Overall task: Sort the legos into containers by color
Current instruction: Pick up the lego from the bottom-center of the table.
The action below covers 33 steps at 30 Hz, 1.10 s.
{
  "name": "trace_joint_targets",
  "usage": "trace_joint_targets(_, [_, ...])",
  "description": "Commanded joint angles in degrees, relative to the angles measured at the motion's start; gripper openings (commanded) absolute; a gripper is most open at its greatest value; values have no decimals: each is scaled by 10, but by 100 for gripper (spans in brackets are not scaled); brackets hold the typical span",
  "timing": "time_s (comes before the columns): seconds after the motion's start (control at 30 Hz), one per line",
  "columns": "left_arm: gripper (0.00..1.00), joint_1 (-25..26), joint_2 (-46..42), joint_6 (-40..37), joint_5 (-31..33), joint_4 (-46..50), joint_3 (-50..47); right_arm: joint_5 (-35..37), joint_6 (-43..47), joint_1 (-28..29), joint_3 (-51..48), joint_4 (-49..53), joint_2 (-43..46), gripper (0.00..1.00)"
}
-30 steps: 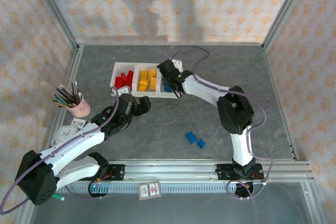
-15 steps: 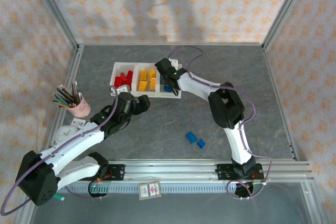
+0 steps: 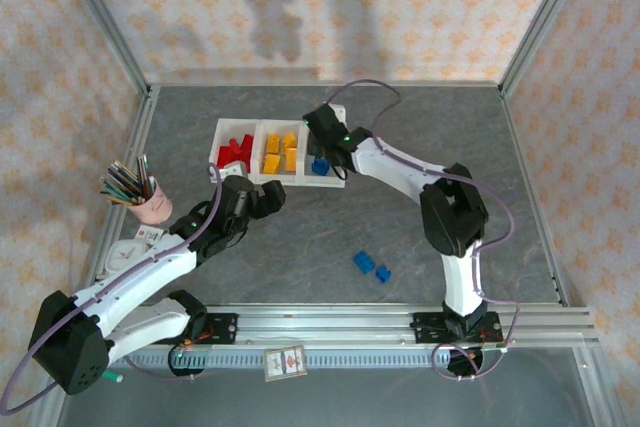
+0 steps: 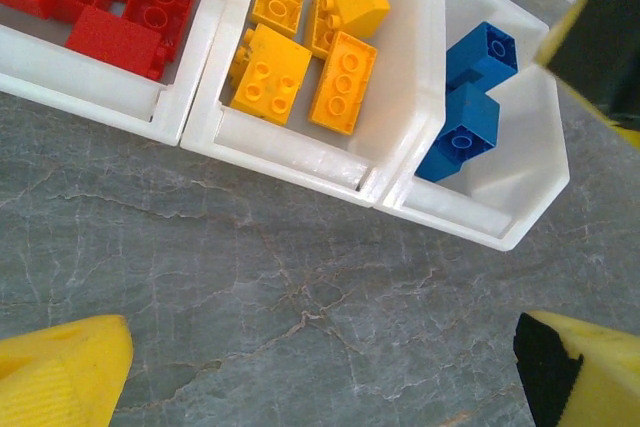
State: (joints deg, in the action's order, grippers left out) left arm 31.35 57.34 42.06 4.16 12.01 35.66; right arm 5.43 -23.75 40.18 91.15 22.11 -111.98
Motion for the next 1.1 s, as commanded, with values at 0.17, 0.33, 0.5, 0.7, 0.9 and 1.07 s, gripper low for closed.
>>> trace_joint_targets(0.17, [99, 6, -24, 7, -62, -9, -8, -1, -32, 10, -175, 7, 169, 48])
trace_joint_targets(0.33, [99, 56, -44, 33, -39, -7, -30, 7, -46, 36, -289, 46, 257, 53])
trace_joint_targets(0.5, [99, 112, -53, 78, -15, -13, -53, -1, -69, 80, -383, 83, 331, 57])
trace_joint_targets(0.7, [99, 166, -53, 124, 16, -13, -65, -49, -72, 131, -457, 95, 370, 63])
trace_joint_targets(0.9, [99, 191, -50, 161, 45, -1, -73, -72, -51, 152, -472, 103, 342, 69])
trace_joint_targets(1.07, [99, 194, -55, 169, 53, 3, -79, -78, -35, 168, -473, 101, 305, 68])
